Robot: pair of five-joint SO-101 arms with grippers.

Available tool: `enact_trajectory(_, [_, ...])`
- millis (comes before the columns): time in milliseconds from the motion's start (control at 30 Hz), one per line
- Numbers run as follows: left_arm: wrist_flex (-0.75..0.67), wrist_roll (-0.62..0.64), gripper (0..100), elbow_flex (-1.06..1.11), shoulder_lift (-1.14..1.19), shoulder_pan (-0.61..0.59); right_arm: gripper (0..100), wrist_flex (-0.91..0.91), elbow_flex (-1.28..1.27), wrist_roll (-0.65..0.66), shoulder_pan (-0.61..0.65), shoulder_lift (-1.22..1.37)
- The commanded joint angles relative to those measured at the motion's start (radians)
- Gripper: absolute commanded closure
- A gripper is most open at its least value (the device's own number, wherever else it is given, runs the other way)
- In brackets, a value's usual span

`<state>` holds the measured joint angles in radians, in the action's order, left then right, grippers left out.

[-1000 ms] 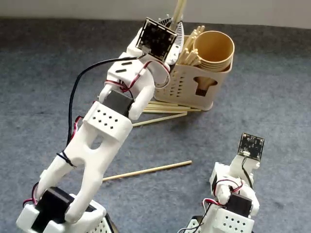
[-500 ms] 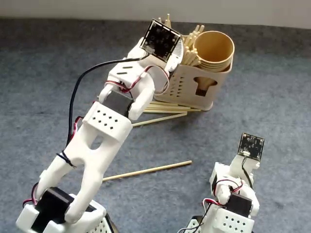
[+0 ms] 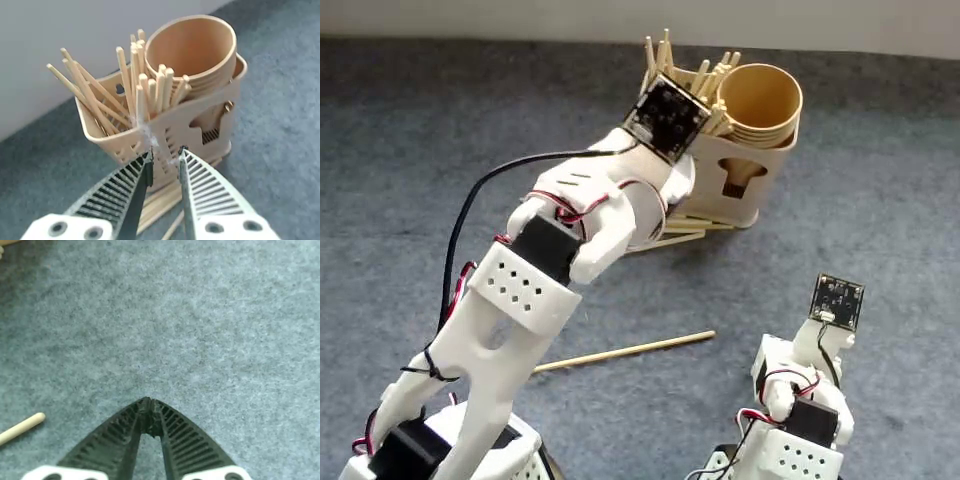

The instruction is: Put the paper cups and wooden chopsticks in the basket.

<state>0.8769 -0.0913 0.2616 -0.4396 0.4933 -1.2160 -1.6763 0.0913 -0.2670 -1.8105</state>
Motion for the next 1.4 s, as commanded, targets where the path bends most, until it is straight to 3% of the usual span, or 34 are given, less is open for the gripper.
enact_trajectory(0, [0.137,0.0,90,-0.007,-0.039,0.039,99.3,-0.005,-0.153,0.0,-0.01,-0.005])
enact_trajectory(167, [0.224,0.0,90,0.013,-0.039,0.041,99.3,-0.005,-0.153,0.0,-0.01,-0.005])
enact_trajectory(500, [0.19,-0.002,89,0.303,-0.041,0.042,99.3,-0.005,-0.153,0.0,-0.01,-0.005])
enact_trajectory(633, [0.192,-0.075,85,0.36,-0.039,0.102,99.3,-0.005,-0.153,0.0,-0.01,-0.005])
enact_trajectory(833, [0.192,-0.063,83,0.429,-0.038,0.174,99.3,-0.005,-0.153,0.0,-0.01,-0.005])
enact_trajectory(1067, [0.186,-0.063,83,0.455,-0.025,0.236,99.3,-0.005,-0.153,0.0,-0.01,-0.005])
enact_trajectory(1367, [0.164,-0.058,83,0.369,0.219,0.257,99.3,-0.005,-0.153,0.0,-0.01,-0.005])
